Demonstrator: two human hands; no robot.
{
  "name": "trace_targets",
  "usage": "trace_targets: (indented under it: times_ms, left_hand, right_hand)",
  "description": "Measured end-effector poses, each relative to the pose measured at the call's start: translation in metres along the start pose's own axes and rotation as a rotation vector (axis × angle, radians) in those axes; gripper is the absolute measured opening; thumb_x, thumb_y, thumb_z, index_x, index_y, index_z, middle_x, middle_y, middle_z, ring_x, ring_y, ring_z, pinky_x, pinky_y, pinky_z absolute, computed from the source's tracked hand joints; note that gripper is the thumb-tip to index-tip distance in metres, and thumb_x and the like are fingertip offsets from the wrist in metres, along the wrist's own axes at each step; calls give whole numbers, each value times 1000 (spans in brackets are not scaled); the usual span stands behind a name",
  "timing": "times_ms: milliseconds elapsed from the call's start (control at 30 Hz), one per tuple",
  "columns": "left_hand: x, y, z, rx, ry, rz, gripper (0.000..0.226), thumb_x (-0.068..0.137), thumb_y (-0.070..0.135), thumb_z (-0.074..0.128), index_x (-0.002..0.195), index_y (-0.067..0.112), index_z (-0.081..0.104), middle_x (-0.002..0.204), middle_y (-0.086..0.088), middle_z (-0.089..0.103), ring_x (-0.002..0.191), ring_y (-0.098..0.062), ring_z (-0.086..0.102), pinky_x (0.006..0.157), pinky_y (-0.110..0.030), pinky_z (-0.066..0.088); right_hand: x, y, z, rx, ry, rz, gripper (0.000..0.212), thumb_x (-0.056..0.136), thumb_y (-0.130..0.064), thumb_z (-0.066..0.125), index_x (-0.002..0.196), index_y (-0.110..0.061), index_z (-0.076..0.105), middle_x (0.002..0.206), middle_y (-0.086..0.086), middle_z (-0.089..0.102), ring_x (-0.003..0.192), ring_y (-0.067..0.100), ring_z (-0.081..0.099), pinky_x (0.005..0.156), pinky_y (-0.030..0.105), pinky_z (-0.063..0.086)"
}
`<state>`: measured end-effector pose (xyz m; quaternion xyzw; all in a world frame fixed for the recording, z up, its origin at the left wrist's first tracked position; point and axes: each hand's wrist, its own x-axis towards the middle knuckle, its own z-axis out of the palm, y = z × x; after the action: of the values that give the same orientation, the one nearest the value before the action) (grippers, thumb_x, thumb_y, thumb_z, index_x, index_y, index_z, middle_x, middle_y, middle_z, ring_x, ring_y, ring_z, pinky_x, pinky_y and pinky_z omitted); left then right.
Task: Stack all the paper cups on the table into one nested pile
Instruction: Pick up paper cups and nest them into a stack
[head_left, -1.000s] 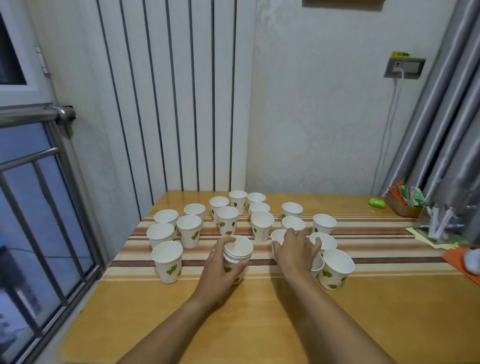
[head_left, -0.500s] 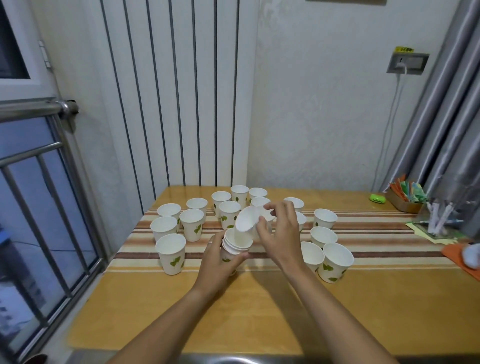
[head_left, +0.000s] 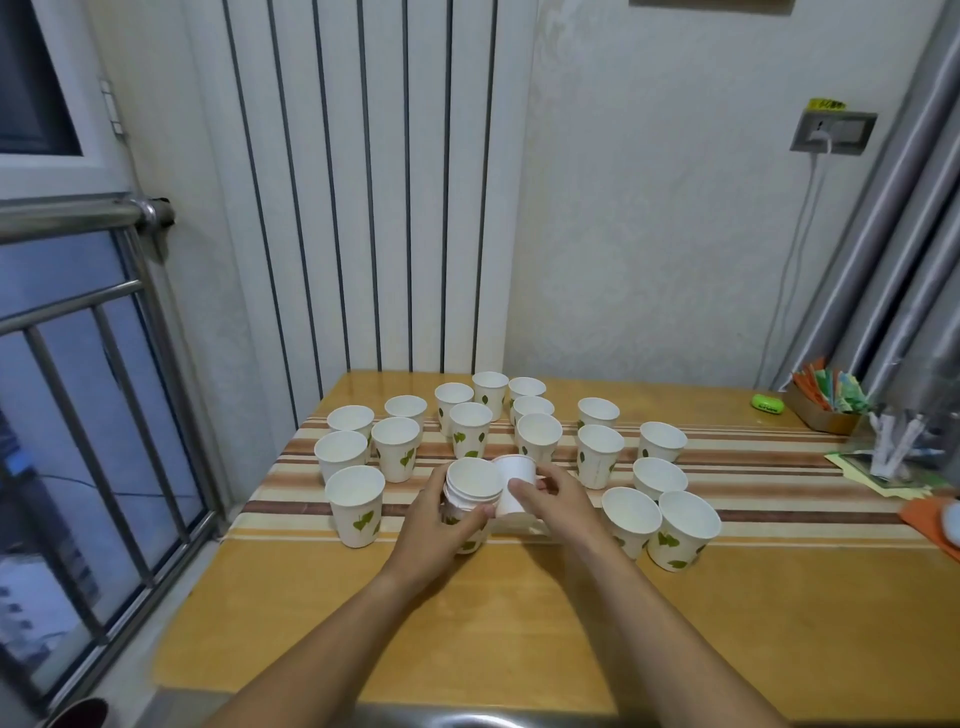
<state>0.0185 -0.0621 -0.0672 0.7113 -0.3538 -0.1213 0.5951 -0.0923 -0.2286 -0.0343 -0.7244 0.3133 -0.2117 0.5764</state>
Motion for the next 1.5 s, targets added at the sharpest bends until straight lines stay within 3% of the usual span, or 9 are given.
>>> trace_targets:
  times_ms: [167, 333, 467, 600, 800, 1067, 1233, 1400, 1500]
  left_hand:
    - [3, -2, -3, 7, 24, 1, 51, 89, 36, 88, 131, 44, 59, 126, 37, 66, 120, 12, 60, 100, -23, 52]
    - [4, 0, -3, 0, 67, 20, 59, 85, 46, 89, 135, 37, 60, 130, 23, 69, 122, 6, 61, 104, -31, 54]
    - [4, 6, -1, 0, 47, 31, 57, 87, 43, 88, 137, 36, 60, 131, 23, 70, 121, 5, 63, 104, -32, 55]
    - [1, 10, 0, -17, 15, 45, 53, 92, 38, 84, 139, 36, 59, 132, 21, 71, 122, 0, 67, 105, -39, 57]
    - [-3, 8, -3, -29, 10, 44, 57, 92, 43, 84, 142, 35, 58, 134, 20, 70, 126, -3, 66, 106, -40, 56]
    - [-3, 2, -6, -31, -2, 14, 72, 85, 12, 88, 145, 31, 53, 136, 22, 68, 126, 3, 63, 101, -18, 53]
    - [-2, -6, -3, -20, -32, 9, 77, 75, 3, 81, 143, 30, 54, 137, 10, 69, 130, -11, 65, 110, -45, 56]
    - [-5, -1, 2, 8, -51, 46, 80, 83, 28, 74, 157, 35, 43, 153, 16, 58, 143, -5, 54, 117, -38, 49]
    - [-5, -7, 2, 141, -83, 62, 82, 90, 19, 64, 165, 31, 33, 161, 13, 49, 150, -5, 44, 124, -40, 41]
  right_hand:
    - [3, -1, 4, 30, 56, 109, 48, 86, -29, 80, 123, -26, 50, 122, 7, 68, 104, 23, 70, 85, 39, 60]
    - [-1, -19, 8, 76, 344, -250, 64, 89, -17, 78, 140, -23, 39, 133, 0, 57, 114, 18, 61, 84, 24, 51]
    - [-6, -24, 19, 91, 185, -372, 73, 88, -22, 78, 148, -33, 38, 139, -9, 53, 123, 8, 60, 95, 22, 56]
    - [-6, -24, 27, -46, 83, -436, 60, 88, -15, 77, 141, -25, 52, 136, -8, 58, 120, 1, 60, 91, 9, 51]
    - [-4, -17, 33, -4, 11, -381, 56, 81, -33, 80, 131, -29, 55, 133, -12, 63, 125, 5, 61, 104, 32, 53]
    - [-12, 0, 31, 18, -231, -249, 63, 89, -30, 84, 143, -30, 51, 135, -19, 61, 126, -4, 58, 94, 13, 51]
    - [-11, 4, 39, -15, -190, -267, 62, 82, -28, 90, 134, -33, 57, 127, -16, 69, 120, 2, 64, 97, 23, 55]
    - [-9, 3, 40, -55, -36, -334, 60, 82, -28, 88, 132, -36, 56, 124, -22, 69, 117, -5, 63, 94, 22, 56]
    - [-11, 12, 40, -101, -3, -332, 63, 85, -32, 85, 136, -39, 49, 129, -28, 62, 121, -10, 58, 91, 15, 51]
